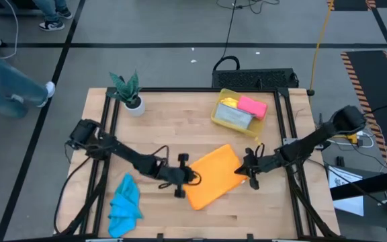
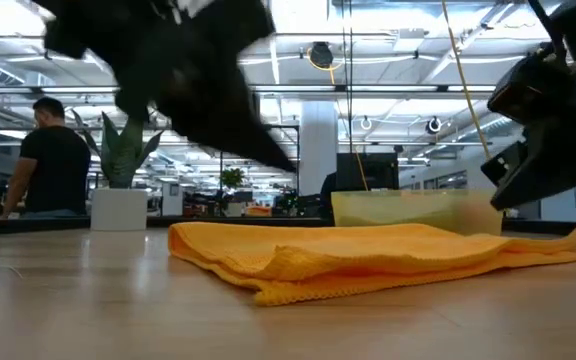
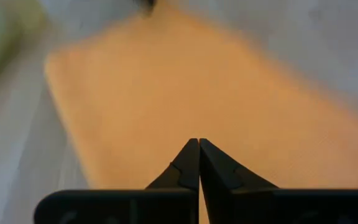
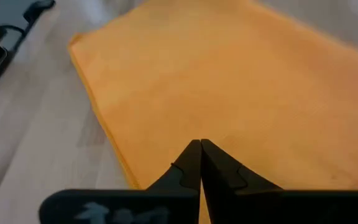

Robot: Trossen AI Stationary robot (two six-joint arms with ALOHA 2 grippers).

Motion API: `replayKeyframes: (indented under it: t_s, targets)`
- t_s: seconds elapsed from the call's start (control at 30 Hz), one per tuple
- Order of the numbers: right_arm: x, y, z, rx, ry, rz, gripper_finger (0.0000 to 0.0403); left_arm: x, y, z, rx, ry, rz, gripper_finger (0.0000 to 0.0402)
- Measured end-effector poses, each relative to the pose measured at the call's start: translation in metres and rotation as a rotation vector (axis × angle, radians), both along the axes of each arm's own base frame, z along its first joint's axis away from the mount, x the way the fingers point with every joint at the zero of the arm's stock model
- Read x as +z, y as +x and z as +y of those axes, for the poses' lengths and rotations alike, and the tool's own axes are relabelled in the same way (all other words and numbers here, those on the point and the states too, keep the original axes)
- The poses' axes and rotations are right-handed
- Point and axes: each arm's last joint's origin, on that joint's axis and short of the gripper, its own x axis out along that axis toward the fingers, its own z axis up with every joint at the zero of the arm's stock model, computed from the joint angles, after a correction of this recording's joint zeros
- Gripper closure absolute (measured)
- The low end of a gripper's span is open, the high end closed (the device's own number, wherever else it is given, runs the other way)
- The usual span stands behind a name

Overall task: Fold microfiber towels
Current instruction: Fold the orange kitchen towel

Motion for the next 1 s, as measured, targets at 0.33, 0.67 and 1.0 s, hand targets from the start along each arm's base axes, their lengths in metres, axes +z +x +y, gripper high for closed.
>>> replayKeyframes:
  t_s: [0.33,0.67,1.0]
  targets:
    - [-0.025,0.003,-0.004,-0.027,0.041,0.166,0.0403,-0.044,-0.001,0.029,0.136,-0.068,0.277,0.0398]
    - [-0.027,0.009,-0.037,-0.096,-0.094,0.187,0.0403,-0.034,-0.020,-0.031,0.067,-0.220,0.224,0.0390]
    - [0.004,0.016,-0.038,0.014,-0.092,0.116,0.0403,-0.012,-0.007,-0.039,-0.017,-0.072,-0.070,0.0376]
